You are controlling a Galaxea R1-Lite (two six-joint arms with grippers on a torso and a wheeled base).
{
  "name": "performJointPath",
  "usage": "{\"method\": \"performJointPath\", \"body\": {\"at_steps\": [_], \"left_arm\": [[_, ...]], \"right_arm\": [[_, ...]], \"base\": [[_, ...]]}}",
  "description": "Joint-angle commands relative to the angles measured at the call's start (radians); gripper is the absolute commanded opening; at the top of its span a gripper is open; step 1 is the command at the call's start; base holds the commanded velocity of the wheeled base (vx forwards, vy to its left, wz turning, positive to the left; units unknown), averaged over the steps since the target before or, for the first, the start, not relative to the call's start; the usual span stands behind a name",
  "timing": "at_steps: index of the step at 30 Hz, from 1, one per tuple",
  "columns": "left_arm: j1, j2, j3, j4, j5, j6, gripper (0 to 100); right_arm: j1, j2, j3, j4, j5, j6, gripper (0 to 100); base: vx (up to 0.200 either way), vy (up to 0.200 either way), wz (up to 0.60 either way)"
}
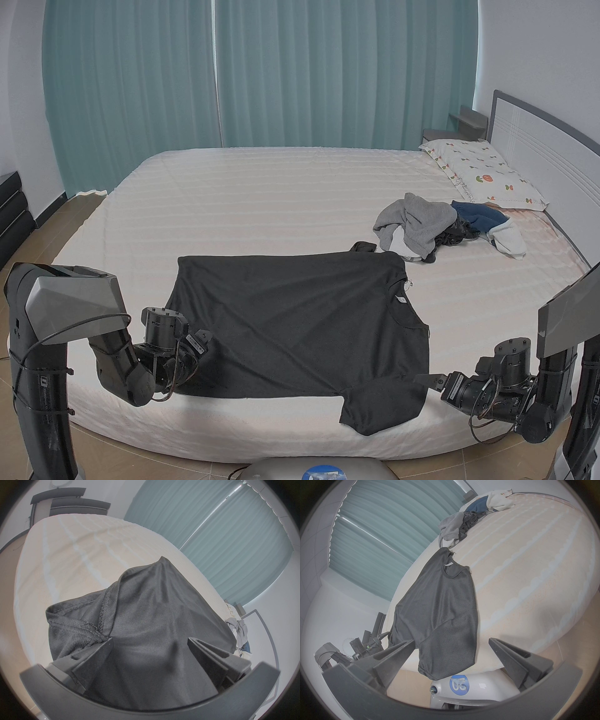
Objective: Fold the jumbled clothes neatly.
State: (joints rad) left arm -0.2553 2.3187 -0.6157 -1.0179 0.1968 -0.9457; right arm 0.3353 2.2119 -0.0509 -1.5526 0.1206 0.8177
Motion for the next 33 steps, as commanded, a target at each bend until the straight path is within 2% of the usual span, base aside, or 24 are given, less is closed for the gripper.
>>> {"method": "performJointPath", "body": {"at_steps": [1,10,21,27,33], "left_arm": [[0.050,-0.058,0.057,-0.004,0.003,0.002,100],[0.169,-0.087,0.151,-0.010,0.001,0.039,100],[0.234,-0.076,0.301,-0.180,-0.011,0.090,100],[0.266,-0.076,0.422,-0.284,-0.129,0.117,100],[0.266,-0.048,0.412,-0.301,-0.142,0.117,100]], "right_arm": [[0.001,0.002,0.002,-0.017,0.001,0.000,100],[0.001,0.003,0.003,-0.017,0.001,0.000,100],[0.001,0.003,0.003,-0.017,0.001,-0.002,100],[0.001,0.003,0.005,-0.017,0.001,-0.002,100],[0.001,0.003,0.005,-0.017,0.001,-0.002,100]], "base": [[0.000,0.000,0.00],[0.000,0.000,0.00],[0.000,0.000,0.00],[0.000,0.000,0.00],[0.000,0.000,0.00]]}}
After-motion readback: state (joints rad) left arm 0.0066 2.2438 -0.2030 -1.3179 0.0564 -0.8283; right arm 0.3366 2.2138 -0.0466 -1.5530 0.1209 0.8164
